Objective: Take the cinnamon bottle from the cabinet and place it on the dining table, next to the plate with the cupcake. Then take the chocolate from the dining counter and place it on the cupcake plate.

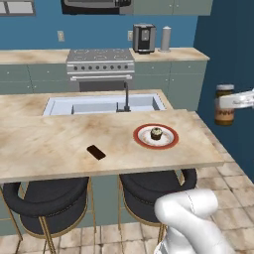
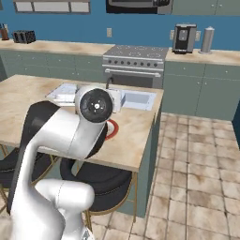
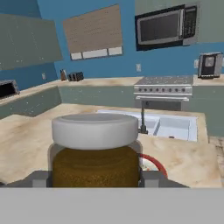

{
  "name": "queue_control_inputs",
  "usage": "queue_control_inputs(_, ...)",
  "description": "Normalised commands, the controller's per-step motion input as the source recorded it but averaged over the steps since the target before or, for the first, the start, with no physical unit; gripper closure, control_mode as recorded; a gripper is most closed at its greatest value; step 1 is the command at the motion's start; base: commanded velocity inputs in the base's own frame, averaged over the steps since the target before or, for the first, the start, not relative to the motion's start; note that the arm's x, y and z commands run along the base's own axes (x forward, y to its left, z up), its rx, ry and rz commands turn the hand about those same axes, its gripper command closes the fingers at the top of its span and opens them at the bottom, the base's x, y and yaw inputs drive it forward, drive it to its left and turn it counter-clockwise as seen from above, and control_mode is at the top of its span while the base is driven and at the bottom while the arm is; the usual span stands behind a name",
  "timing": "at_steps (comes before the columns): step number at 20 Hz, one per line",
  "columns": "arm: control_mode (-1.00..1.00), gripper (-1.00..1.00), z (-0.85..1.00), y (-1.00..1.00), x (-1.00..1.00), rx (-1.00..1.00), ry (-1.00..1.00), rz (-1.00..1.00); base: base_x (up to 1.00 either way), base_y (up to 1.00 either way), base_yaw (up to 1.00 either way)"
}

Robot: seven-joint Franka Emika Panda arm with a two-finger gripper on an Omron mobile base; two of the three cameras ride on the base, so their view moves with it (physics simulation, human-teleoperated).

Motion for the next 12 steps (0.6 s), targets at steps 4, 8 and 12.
queue_control_inputs(4,-1.0,1.0,-0.87,-0.69,0.56,0.0,0.17,0.42,0.0,0.0,0.0)
queue_control_inputs(8,-1.0,1.0,-0.74,-0.45,0.66,0.0,0.0,0.33,0.0,0.0,0.0)
queue_control_inputs(12,-1.0,1.0,-0.51,-0.1,0.47,0.04,-0.03,0.24,0.0,0.0,0.0)
